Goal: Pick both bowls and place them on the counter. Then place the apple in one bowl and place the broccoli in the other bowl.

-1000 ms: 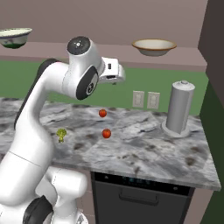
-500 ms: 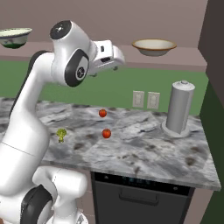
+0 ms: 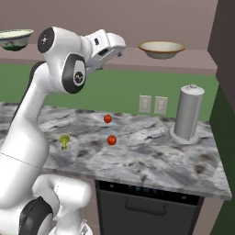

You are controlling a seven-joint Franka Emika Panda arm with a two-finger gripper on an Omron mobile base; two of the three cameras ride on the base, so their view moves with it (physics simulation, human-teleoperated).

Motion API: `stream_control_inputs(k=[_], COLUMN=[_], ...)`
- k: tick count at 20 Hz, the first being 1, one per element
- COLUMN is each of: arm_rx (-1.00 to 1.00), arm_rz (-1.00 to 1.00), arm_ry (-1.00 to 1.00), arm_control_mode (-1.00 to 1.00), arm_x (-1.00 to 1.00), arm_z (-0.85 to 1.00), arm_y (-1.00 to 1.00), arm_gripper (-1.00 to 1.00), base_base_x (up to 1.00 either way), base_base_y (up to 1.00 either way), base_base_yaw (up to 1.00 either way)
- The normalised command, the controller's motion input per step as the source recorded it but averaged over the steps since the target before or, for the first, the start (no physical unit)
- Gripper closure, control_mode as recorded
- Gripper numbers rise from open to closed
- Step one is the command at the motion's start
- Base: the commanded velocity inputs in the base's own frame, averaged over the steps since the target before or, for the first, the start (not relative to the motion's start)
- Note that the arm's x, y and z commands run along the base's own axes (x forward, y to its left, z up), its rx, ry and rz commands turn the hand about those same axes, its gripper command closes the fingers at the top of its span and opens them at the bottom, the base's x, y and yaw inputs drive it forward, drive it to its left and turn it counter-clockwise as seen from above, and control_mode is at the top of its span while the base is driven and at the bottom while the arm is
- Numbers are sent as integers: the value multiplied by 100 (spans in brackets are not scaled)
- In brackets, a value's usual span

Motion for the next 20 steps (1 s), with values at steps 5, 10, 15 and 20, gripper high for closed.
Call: stream_control_inputs(k=[5, 10, 15, 20], arm_rx=[-18, -11, -4, -1], arm_rz=[0, -7, -3, -1], arm_ry=[3, 17, 5, 10], arm_control_mode=[-100, -100, -100, -100], arm_x=[50, 71, 53, 78], arm_z=[39, 14, -20, -8], arm_y=[0, 0, -4, -17], arm_gripper=[-100, -100, -100, -100], base_base_x=[0, 0, 0, 0], base_base_y=[0, 0, 0, 0], base_base_yaw=[0, 0, 0, 0])
